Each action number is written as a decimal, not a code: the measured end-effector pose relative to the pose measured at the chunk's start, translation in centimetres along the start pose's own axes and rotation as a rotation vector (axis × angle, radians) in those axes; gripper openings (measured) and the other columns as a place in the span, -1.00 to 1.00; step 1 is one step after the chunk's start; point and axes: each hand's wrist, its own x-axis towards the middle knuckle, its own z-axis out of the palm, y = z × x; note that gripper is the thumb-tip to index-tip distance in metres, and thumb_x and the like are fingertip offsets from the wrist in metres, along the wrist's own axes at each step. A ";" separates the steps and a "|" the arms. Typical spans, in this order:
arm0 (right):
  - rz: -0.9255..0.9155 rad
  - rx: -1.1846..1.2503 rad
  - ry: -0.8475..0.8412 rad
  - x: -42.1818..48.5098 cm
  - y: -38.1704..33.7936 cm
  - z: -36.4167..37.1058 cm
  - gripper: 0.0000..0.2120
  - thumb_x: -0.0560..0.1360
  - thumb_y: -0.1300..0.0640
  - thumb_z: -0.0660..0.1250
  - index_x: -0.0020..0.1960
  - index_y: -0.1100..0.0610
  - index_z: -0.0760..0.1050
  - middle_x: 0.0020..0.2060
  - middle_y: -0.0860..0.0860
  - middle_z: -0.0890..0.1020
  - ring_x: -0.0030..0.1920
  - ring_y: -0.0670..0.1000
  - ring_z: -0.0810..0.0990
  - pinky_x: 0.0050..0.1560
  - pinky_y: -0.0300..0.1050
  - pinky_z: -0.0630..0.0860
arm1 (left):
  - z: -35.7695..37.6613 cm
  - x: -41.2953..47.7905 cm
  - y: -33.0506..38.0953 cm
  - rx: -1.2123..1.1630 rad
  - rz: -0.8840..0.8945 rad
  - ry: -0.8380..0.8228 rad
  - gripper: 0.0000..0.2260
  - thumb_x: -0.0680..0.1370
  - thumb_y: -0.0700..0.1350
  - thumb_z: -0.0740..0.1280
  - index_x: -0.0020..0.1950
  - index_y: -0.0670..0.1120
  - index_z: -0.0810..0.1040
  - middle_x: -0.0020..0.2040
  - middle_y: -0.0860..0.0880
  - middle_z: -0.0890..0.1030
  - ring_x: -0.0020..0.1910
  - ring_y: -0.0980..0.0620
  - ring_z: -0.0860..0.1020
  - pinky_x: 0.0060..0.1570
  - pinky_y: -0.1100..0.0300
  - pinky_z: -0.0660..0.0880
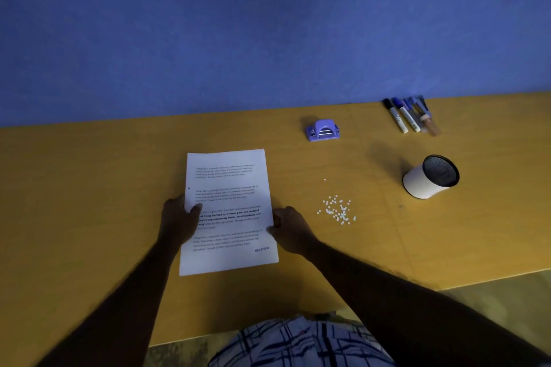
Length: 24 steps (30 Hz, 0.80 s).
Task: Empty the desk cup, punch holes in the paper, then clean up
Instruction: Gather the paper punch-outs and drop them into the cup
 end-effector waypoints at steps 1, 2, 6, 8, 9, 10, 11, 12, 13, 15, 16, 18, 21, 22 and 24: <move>-0.012 -0.011 -0.007 0.0 0.0 0.1 -0.69 0.50 0.16 0.32 0.23 0.16 0.53 0.16 0.08 0.58 0.03 0.10 0.63 0.00 0.05 0.65 | 0.1 -0.1 0.1 0.004 -0.016 0.001 -0.73 0.56 -0.13 0.35 0.21 -0.22 0.55 0.15 -0.22 0.62 0.07 -0.19 0.61 0.01 0.03 0.55; -0.028 -0.014 -0.013 0.0 0.0 0.1 -0.71 0.49 0.18 0.33 0.21 0.17 0.54 0.12 0.08 0.60 -0.03 0.08 0.64 -0.06 0.00 0.66 | 0.3 -0.1 0.1 0.021 -0.041 0.001 -0.70 0.56 -0.11 0.35 0.23 -0.22 0.52 0.18 -0.25 0.58 0.13 -0.20 0.57 0.08 -0.03 0.55; -0.095 -0.049 0.000 -0.1 0.6 0.0 -0.77 0.49 0.18 0.35 0.14 0.20 0.56 0.03 0.01 0.63 -0.30 -0.16 0.52 -0.37 -0.41 0.42 | 0.6 -0.3 0.2 0.145 -0.137 0.019 -0.58 0.54 0.00 0.37 0.28 -0.22 0.44 0.28 -0.29 0.43 0.28 -0.26 0.41 0.23 -0.15 0.43; -0.108 -0.081 0.032 -0.3 1.1 -0.4 -0.78 0.51 0.14 0.36 0.13 0.18 0.54 0.07 0.02 0.57 -0.19 -0.14 0.52 -0.25 -0.36 0.44 | 0.7 -0.5 0.3 0.175 -0.158 0.040 -0.55 0.52 0.03 0.38 0.27 -0.22 0.42 0.29 -0.29 0.41 0.29 -0.28 0.38 0.24 -0.19 0.41; -0.104 -0.102 0.054 -0.5 1.5 -0.8 -0.76 0.51 0.12 0.36 0.14 0.17 0.52 0.11 0.06 0.55 -0.09 -0.07 0.53 -0.17 -0.28 0.46 | 0.8 -0.7 0.3 0.172 -0.160 0.048 -0.54 0.51 0.04 0.39 0.28 -0.20 0.41 0.29 -0.28 0.40 0.29 -0.28 0.37 0.24 -0.21 0.40; -0.096 -0.120 0.079 -0.8 2.0 -1.1 -0.72 0.51 0.10 0.36 0.18 0.16 0.50 0.14 0.08 0.53 0.00 0.00 0.53 -0.11 -0.21 0.45 | 1.0 -0.9 0.3 0.164 -0.156 0.058 -0.52 0.50 0.05 0.40 0.30 -0.18 0.40 0.30 -0.27 0.40 0.30 -0.28 0.36 0.25 -0.23 0.40; -0.095 -0.129 0.108 -1.2 2.6 -1.5 -0.66 0.51 0.09 0.36 0.25 0.15 0.48 0.16 0.08 0.52 0.05 0.03 0.51 -0.06 -0.19 0.44 | 1.2 -1.2 0.4 0.160 -0.144 0.073 -0.50 0.50 0.05 0.41 0.33 -0.17 0.39 0.31 -0.27 0.40 0.31 -0.28 0.36 0.25 -0.24 0.39; -0.103 -0.131 0.138 -1.6 3.3 -2.0 -0.62 0.51 0.09 0.36 0.30 0.15 0.45 0.17 0.08 0.52 0.07 0.02 0.50 -0.02 -0.18 0.43 | 1.5 -1.6 0.5 0.160 -0.124 0.091 -0.46 0.49 0.05 0.42 0.37 -0.16 0.36 0.32 -0.26 0.39 0.31 -0.28 0.36 0.25 -0.25 0.40; -0.117 -0.133 0.168 -2.0 4.0 -2.6 -0.59 0.51 0.09 0.37 0.32 0.14 0.44 0.17 0.07 0.52 0.08 0.01 0.49 0.01 -0.18 0.44 | 1.8 -2.0 0.7 0.163 -0.096 0.108 -0.42 0.48 0.04 0.43 0.40 -0.15 0.35 0.33 -0.26 0.39 0.31 -0.28 0.37 0.24 -0.25 0.40; -0.144 -0.139 0.225 -2.9 5.4 -3.6 -0.59 0.50 0.12 0.38 0.32 0.15 0.45 0.17 0.07 0.52 0.12 0.03 0.51 0.12 -0.13 0.48 | 2.7 -3.0 1.2 0.180 -0.011 0.112 -0.39 0.48 0.04 0.44 0.43 -0.15 0.34 0.35 -0.25 0.40 0.32 -0.27 0.38 0.25 -0.25 0.40; -0.153 -0.141 0.249 -3.3 6.2 -4.2 -0.59 0.49 0.14 0.39 0.32 0.15 0.46 0.18 0.07 0.52 0.15 0.04 0.51 0.17 -0.09 0.48 | 3.2 -3.4 1.5 0.195 0.038 0.101 -0.40 0.48 0.03 0.44 0.42 -0.15 0.35 0.35 -0.23 0.41 0.32 -0.26 0.38 0.26 -0.24 0.40; -0.158 -0.153 0.291 -4.1 7.7 -5.4 -0.59 0.48 0.15 0.39 0.31 0.15 0.46 0.21 0.08 0.50 0.21 0.07 0.48 0.26 -0.07 0.43 | 4.3 -4.1 2.1 0.230 0.138 0.074 -0.44 0.48 0.03 0.44 0.39 -0.15 0.37 0.34 -0.20 0.44 0.33 -0.22 0.40 0.27 -0.23 0.40; -0.124 -0.170 0.358 -5.1 10.1 -7.1 -0.56 0.47 0.13 0.41 0.32 0.15 0.45 0.27 0.08 0.48 0.29 0.10 0.44 0.31 -0.04 0.40 | 6.1 -5.1 3.2 0.266 0.245 0.029 -0.47 0.48 0.06 0.42 0.37 -0.10 0.39 0.35 -0.15 0.45 0.35 -0.18 0.39 0.29 -0.25 0.37; -0.105 -0.182 0.371 -5.4 10.9 -7.7 -0.53 0.47 0.11 0.41 0.35 0.15 0.42 0.30 0.08 0.47 0.31 0.10 0.43 0.32 -0.03 0.40 | 6.8 -5.4 3.6 0.281 0.271 0.008 -0.48 0.48 0.09 0.40 0.37 -0.09 0.39 0.37 -0.13 0.44 0.37 -0.16 0.37 0.31 -0.24 0.35; -0.054 -0.210 0.372 -5.9 12.5 -8.6 -0.41 0.48 0.03 0.41 0.43 0.17 0.33 0.39 0.10 0.39 0.39 0.12 0.37 0.37 0.00 0.36 | 8.3 -5.7 4.4 0.324 0.323 -0.030 -0.47 0.50 0.13 0.36 0.40 -0.06 0.38 0.42 -0.11 0.41 0.42 -0.13 0.33 0.36 -0.21 0.29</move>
